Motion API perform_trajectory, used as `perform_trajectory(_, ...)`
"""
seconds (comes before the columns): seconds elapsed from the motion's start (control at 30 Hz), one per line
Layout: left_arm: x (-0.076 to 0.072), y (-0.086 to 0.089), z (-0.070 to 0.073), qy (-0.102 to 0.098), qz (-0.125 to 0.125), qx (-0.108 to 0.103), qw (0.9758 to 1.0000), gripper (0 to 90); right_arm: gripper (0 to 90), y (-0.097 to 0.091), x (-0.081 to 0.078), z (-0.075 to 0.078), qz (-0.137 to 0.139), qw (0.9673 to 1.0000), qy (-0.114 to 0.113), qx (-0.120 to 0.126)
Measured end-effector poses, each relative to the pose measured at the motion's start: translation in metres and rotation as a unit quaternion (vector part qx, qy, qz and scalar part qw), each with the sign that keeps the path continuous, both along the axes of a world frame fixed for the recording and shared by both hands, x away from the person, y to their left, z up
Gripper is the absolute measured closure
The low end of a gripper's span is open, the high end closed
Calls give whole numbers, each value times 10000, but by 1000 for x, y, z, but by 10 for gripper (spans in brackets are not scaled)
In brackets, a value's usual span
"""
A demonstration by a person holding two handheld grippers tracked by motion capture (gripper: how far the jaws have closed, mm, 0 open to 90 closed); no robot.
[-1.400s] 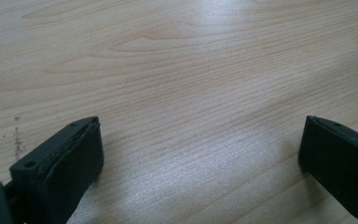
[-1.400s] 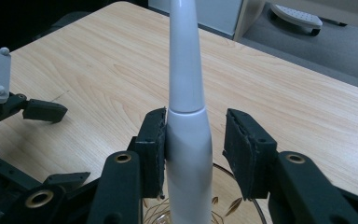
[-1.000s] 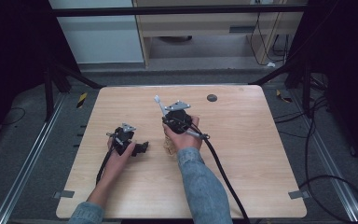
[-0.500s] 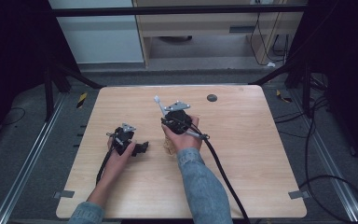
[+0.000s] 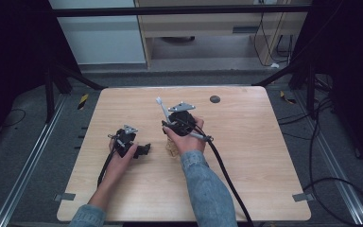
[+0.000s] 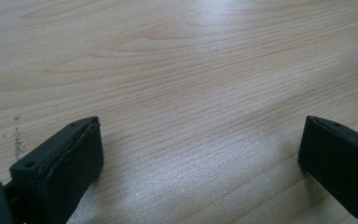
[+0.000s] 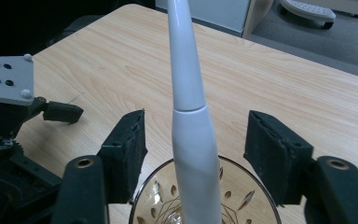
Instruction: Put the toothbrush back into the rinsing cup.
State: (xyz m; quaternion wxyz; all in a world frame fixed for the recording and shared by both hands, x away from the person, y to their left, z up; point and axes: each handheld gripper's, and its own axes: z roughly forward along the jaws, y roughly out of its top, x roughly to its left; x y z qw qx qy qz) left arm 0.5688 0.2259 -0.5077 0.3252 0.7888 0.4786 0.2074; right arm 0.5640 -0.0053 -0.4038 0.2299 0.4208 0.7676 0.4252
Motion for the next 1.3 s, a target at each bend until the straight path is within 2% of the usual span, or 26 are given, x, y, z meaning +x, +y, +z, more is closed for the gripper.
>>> perform_trajectory(0.2,0,0,0,0,0,-1,10000,0,311,-1,-1,0,-19,10000,42,-62)
perform_trajectory(0.53,0,0,0,-3,-1,2,10000,0,264,-7,-5,5,-47,10000,40,22)
perform_trajectory(0.77,0,0,0,-6,-6,5,10000,0,219,-8,-6,7,56,10000,42,31)
perform_trajectory(0.87,0,0,0,-6,-5,5,10000,0,192,-8,-5,6,81,9999,150,14)
perform_trajectory(0.93,0,0,0,-6,-6,5,10000,0,167,-9,-5,6,109,9998,142,-36)
perform_trajectory(1.03,0,0,0,-5,-7,6,10000,0,119,-10,-5,6,251,9994,241,21)
perform_trajectory(1.13,0,0,0,-6,-5,5,10000,0,110,-11,-6,9,336,9993,153,34)
perform_trajectory(1.3,0,0,0,-5,-7,5,10000,0,83,-15,-8,13,319,9995,88,10)
